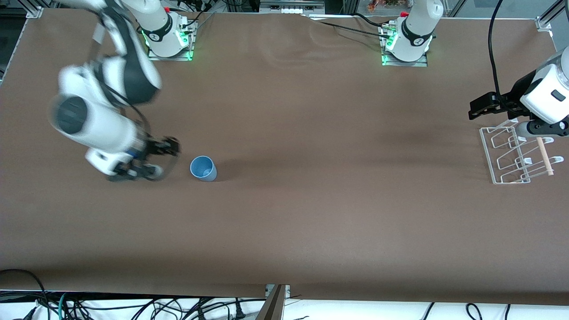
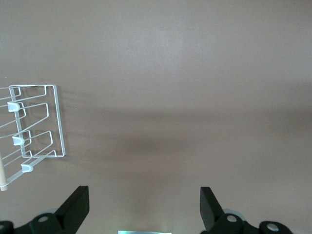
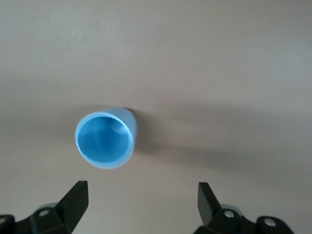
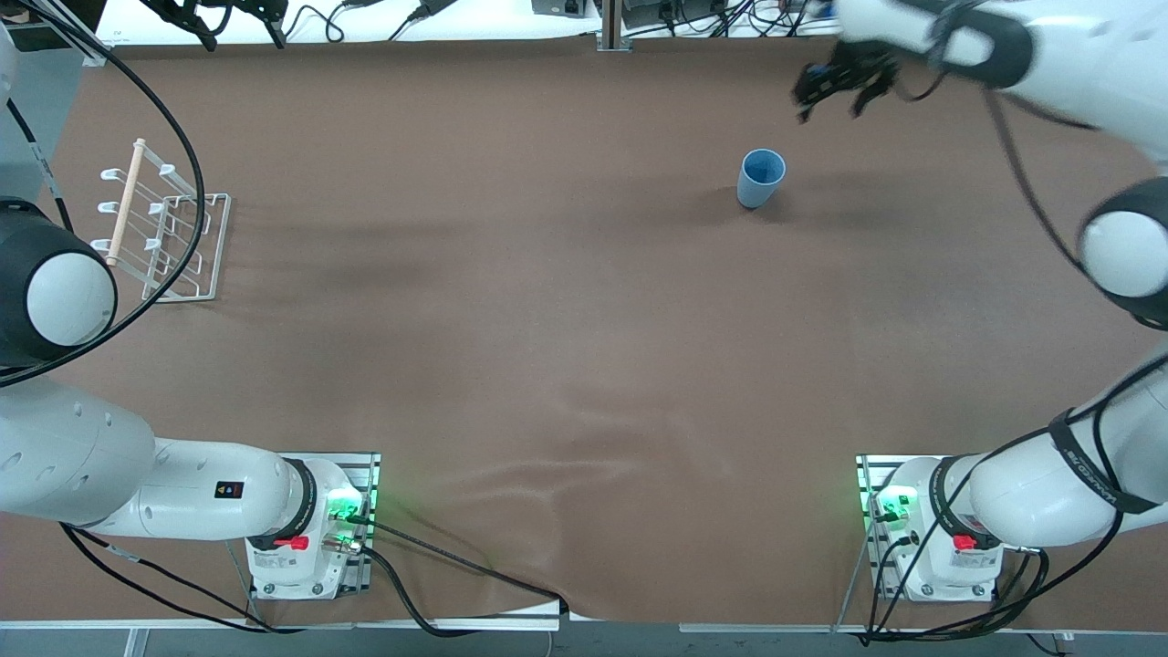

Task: Transfer cup to left arm and place on rack
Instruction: 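Reach the right gripper down over the light-blue cup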

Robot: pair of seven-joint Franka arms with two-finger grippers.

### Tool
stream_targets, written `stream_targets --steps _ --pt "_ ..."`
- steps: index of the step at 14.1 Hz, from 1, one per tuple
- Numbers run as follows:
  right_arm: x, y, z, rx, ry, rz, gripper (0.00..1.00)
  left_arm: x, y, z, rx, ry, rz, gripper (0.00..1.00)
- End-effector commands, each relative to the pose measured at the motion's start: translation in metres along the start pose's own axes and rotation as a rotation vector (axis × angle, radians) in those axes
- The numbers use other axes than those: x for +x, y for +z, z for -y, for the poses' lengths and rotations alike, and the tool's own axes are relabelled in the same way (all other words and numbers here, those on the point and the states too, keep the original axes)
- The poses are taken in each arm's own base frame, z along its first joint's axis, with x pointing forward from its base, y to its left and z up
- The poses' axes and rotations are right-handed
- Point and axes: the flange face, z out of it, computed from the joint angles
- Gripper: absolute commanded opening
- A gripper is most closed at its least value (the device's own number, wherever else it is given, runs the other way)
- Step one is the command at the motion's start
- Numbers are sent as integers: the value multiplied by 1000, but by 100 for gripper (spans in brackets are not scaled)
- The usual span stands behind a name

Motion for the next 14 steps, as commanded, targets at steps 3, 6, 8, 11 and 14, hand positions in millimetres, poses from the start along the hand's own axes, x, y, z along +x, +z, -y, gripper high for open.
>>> stream_targets --steps 3,6,8,11,14 --pt "5 54 24 -5 -7 26 99 2 -5 2 -21 2 -3 100" --pt "2 66 16 -15 -26 38 99 3 -3 3 -23 -1 0 100" --pt "0 76 11 -19 -46 41 99 4 -3 2 -23 0 0 100" --pt "-4 108 6 -15 -51 9 98 7 3 -3 -23 9 11 100" --pt "-1 114 1 -8 -40 12 58 7 3 -2 -23 9 13 100"
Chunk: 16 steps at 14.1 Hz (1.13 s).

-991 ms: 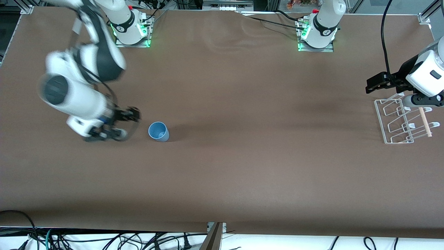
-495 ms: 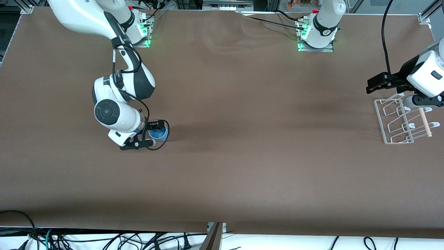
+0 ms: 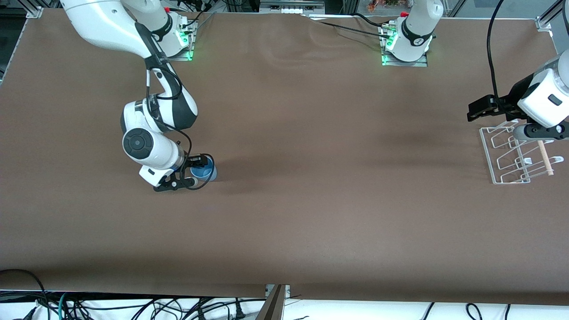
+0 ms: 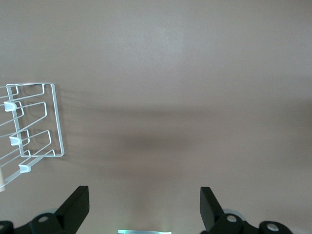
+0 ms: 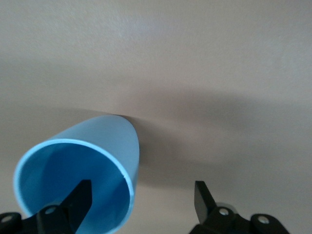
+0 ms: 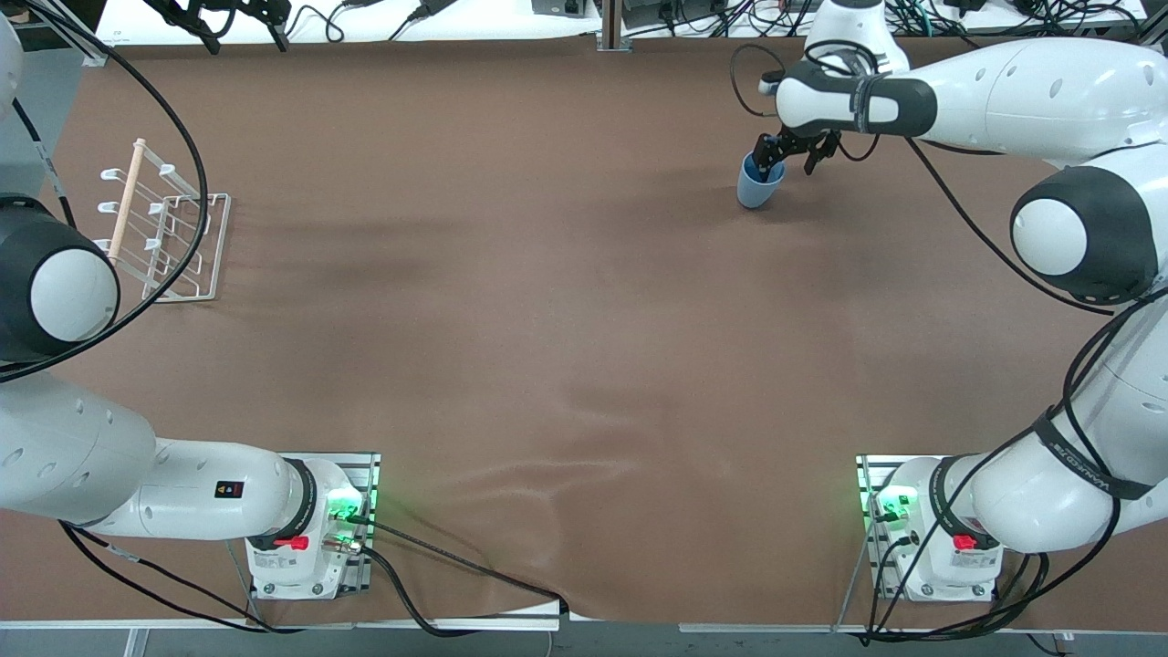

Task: Transfer cup to left arm and place on rack
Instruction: 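Reach the right gripper down over the light-blue cup, then close the right gripper on the cup and lift it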

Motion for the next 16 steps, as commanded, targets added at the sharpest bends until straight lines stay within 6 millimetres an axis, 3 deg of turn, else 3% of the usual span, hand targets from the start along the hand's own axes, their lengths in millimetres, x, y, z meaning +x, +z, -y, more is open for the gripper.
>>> stream_targets --steps 1,2,4,7,10,11,14,16 --pt "0 -4 -5 7 -5 -13 29 2 -5 1 -27 6 -4 100" --pt "0 -4 -6 14 1 -13 0 2 -5 2 -35 4 -2 100" --pt "1 -10 -2 46 23 -9 0 0 -6 2 -33 5 -2 100" --pt "4 -34 13 204 117 46 0 2 0 8 -36 -3 7 100" --pt "8 -58 23 231 181 77 0 5 17 4 -39 8 41 100" --pt "9 -77 30 234 198 111 0 5 20 -1 -77 33 46 100" --pt "10 -159 65 366 270 210 0 17 30 -18 -185 147 26 100" --pt "2 -198 93 442 313 264 0 25 39 -36 -248 257 11 100"
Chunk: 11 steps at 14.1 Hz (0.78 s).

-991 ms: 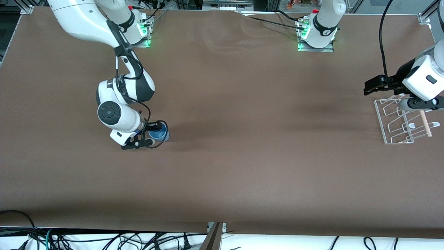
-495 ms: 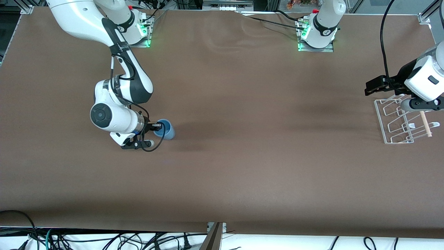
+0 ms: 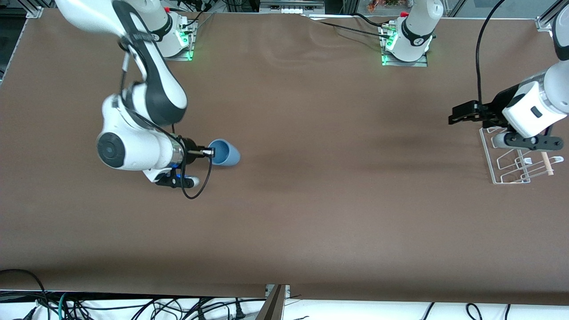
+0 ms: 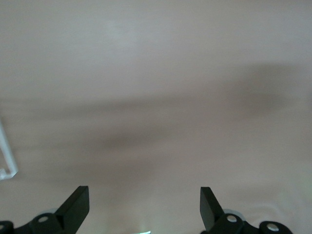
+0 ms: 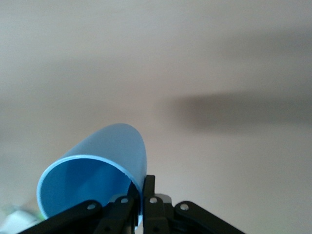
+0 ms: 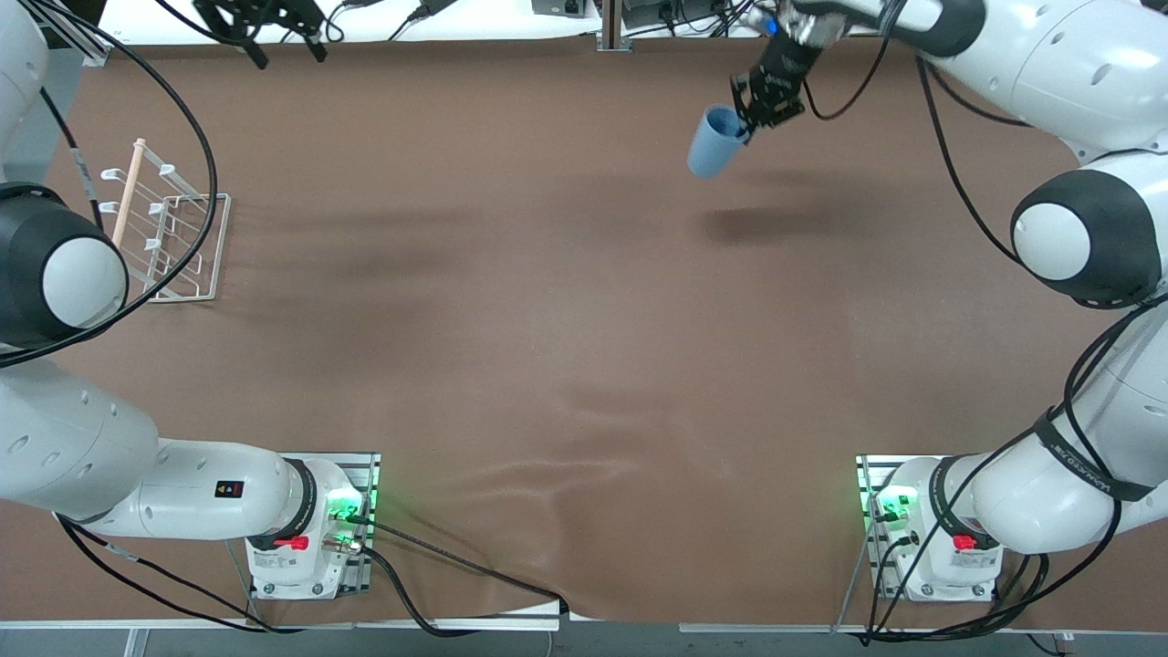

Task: Transfer cup to left arm and place on rack
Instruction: 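Close the right gripper on the cup and lift it, then carry the cup toward the left gripper while the left gripper approaches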

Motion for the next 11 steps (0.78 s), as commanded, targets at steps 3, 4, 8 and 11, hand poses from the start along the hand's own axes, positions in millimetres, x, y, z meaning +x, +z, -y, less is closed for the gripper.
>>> stream_targets --steps 3,4,8,11 --pt "-56 -60 85 209 150 133 0 22 24 -32 -149 316 -64 100" --pt "-68 -65 103 251 187 164 0 25 27 -43 -160 388 -82 100" --pt "-102 -88 160 407 344 220 0 27 32 -82 -187 692 -132 100" --pt "-115 -86 190 487 449 222 0 24 30 -103 -258 855 -180 100"
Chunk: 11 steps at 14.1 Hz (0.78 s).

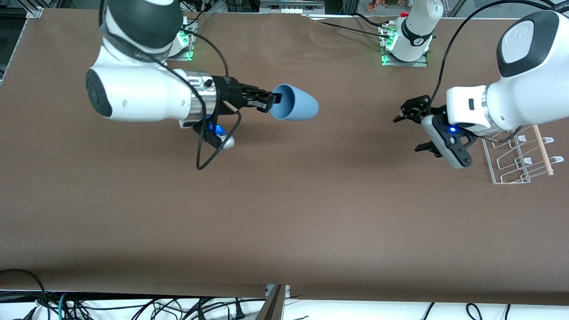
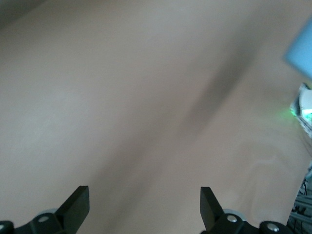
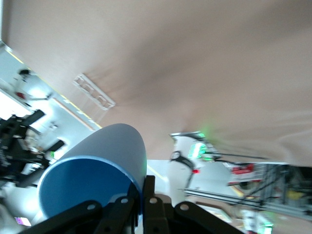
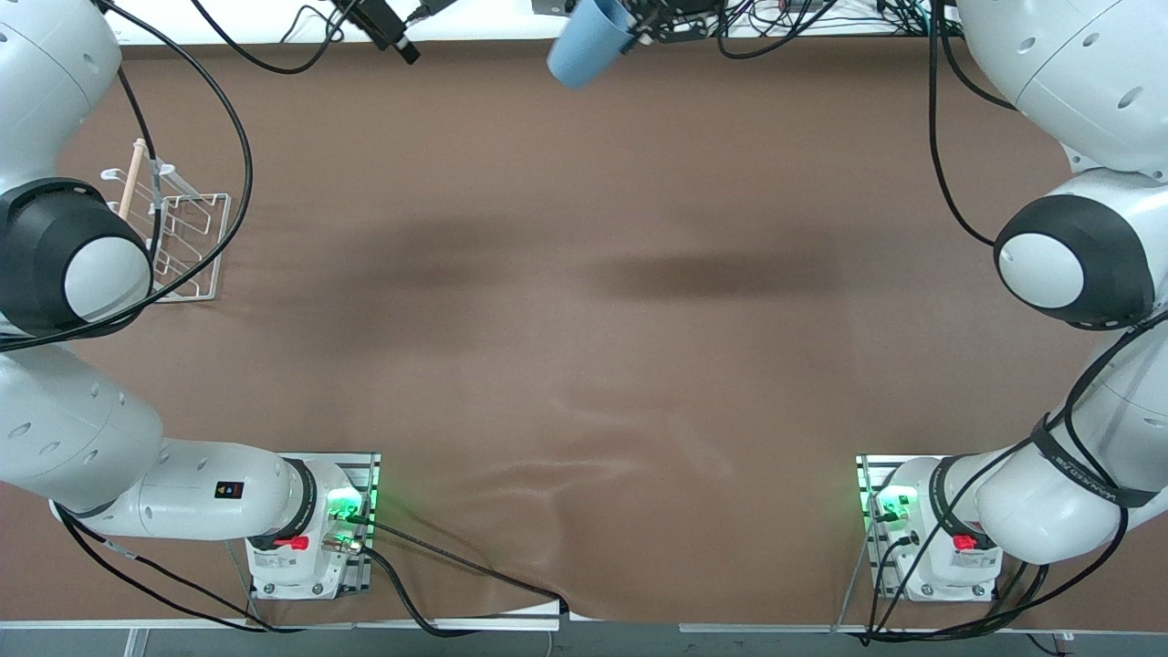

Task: Transfer cup to left arm and place on rack
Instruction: 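Carry the cup toward the left gripper while the left gripper approaches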

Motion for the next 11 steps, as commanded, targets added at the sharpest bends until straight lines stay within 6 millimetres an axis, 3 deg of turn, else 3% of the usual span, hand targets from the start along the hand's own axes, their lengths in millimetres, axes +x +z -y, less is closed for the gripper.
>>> stream_targets --steps 1,7,11 --pt "-15 9 16 70 74 18 0 8 0 -16 -33 165 -43 100" --pt "-24 8 23 106 155 20 0 26 4 -57 -83 423 -89 100" --pt "-25 7 24 114 169 18 0 55 10 -95 -44 502 -164 100"
